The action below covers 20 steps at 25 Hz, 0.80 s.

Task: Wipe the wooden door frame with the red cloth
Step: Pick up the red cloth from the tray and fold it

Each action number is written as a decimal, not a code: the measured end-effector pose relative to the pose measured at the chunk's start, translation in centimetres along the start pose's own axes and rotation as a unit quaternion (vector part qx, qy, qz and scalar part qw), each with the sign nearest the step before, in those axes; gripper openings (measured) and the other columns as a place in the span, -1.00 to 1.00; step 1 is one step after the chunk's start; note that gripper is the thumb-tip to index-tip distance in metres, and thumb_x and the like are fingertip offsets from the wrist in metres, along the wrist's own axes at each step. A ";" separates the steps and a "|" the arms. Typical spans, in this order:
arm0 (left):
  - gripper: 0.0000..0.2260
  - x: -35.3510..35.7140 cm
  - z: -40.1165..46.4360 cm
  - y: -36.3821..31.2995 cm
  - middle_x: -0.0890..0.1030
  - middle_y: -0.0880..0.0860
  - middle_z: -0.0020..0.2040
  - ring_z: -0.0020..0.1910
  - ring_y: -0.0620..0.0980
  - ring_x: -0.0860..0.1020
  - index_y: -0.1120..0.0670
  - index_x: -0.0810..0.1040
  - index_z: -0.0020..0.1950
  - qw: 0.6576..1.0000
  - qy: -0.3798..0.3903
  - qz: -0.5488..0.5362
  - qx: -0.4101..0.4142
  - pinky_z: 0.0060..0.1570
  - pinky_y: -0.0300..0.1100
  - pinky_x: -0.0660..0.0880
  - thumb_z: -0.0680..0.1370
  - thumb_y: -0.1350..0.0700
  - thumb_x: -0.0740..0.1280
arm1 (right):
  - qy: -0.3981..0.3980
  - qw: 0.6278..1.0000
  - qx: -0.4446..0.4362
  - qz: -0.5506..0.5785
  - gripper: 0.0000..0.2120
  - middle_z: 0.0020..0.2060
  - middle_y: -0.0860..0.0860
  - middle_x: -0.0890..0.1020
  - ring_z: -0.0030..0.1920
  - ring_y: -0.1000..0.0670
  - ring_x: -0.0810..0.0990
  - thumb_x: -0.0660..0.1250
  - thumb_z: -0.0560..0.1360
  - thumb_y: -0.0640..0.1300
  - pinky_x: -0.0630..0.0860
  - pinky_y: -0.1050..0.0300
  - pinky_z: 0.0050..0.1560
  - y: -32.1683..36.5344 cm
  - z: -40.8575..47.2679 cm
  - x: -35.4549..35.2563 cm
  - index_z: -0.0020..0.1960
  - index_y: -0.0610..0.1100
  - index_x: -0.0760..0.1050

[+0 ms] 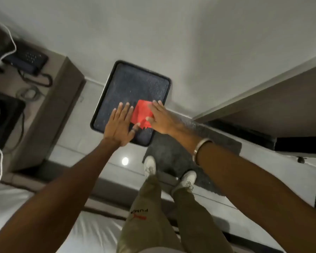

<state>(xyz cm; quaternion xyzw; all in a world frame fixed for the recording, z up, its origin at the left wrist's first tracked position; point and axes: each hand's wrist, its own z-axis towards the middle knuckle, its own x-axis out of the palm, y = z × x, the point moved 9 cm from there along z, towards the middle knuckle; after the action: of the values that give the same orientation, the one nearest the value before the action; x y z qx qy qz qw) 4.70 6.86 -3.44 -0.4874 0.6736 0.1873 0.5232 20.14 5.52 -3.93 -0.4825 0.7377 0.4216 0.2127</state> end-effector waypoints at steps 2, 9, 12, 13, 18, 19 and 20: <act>-0.26 1.7 0.7 1.6 -0.03 0.19 0.72 0.71 0.18 -0.12 0.18 0.01 0.72 1.000 0.003 0.003 -0.004 0.69 0.10 -0.16 0.65 -0.24 -0.10 | -0.012 0.996 -0.043 -0.079 -0.22 0.71 -0.13 -0.15 0.72 -0.18 -0.19 0.22 0.70 0.11 -0.15 -0.13 0.70 1.9 2.7 2.6 0.72 -0.10 -0.14; -0.38 2.8 1.9 4.0 0.07 0.25 0.70 0.71 0.22 -0.06 0.23 0.10 0.69 0.998 -0.063 -0.016 -0.008 0.66 0.08 -0.14 0.72 -0.10 -0.04 | -0.066 0.959 -0.011 -0.274 -0.24 0.68 -0.29 -0.04 0.66 -0.41 0.09 0.26 0.68 -0.14 0.26 -0.41 0.57 2.6 6.1 6.6 0.71 -0.18 -0.12; -0.39 1.2 2.1 2.1 0.06 0.23 0.71 0.71 0.20 -0.06 0.22 0.10 0.69 0.997 -0.073 -0.032 -0.002 0.66 0.06 -0.14 0.72 -0.11 -0.03 | -0.093 0.967 -0.045 -0.234 -0.46 0.53 -0.27 0.39 0.42 -0.34 0.51 0.28 0.63 -0.27 0.57 -0.19 0.32 3.1 7.0 2.6 0.59 -0.19 0.28; -0.39 -0.1 2.3 1.2 0.06 0.23 0.71 0.71 0.19 -0.06 0.22 0.10 0.69 0.995 -0.088 -0.039 0.004 0.67 0.07 -0.14 0.73 -0.10 -0.02 | -0.108 0.980 -0.036 -0.164 -0.54 0.39 -0.22 0.55 0.32 -0.28 0.61 0.32 0.58 -0.28 0.59 -0.12 0.25 2.7 6.9 0.3 0.48 -0.17 0.43; -0.42 -10.7 2.7 -6.3 0.08 0.22 0.71 0.71 0.19 -0.04 0.23 0.13 0.68 0.977 -0.194 -0.065 0.055 0.69 0.08 -0.10 0.74 -0.06 0.04 | -0.223 0.842 0.162 0.463 -0.79 -0.29 -0.06 0.65 -0.33 -0.05 0.67 0.31 0.46 -0.40 0.59 0.18 -0.41 -3.6 -0.8 -9.4 -0.16 -0.13 0.63; -0.42 -13.1 2.8 -8.3 0.09 0.22 0.71 0.71 0.20 -0.03 0.23 0.14 0.68 0.972 -0.211 -0.066 0.079 0.69 0.10 -0.09 0.74 -0.07 0.04 | -0.212 0.758 0.162 0.595 -0.75 -0.28 -0.07 0.64 -0.35 -0.06 0.67 0.24 0.47 -0.44 0.58 0.18 -0.48 -4.4 -2.6 -10.2 -0.15 -0.16 0.60; -0.41 -15.8 2.7 -10.8 0.10 0.22 0.70 0.71 0.21 -0.03 0.22 0.14 0.69 0.967 -0.223 -0.058 0.109 0.69 0.11 -0.08 0.74 -0.09 0.03 | -0.186 0.676 0.137 0.700 -0.75 -0.21 -0.10 0.64 -0.28 -0.11 0.69 0.18 0.51 -0.43 0.61 0.13 -0.47 -4.8 -4.9 -11.5 -0.09 -0.20 0.58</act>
<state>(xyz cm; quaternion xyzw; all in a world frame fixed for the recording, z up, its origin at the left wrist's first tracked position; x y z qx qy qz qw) 14.94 11.28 12.31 -0.4110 0.5269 0.1861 0.7203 29.98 6.76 5.07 0.2981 0.8542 0.4227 0.0523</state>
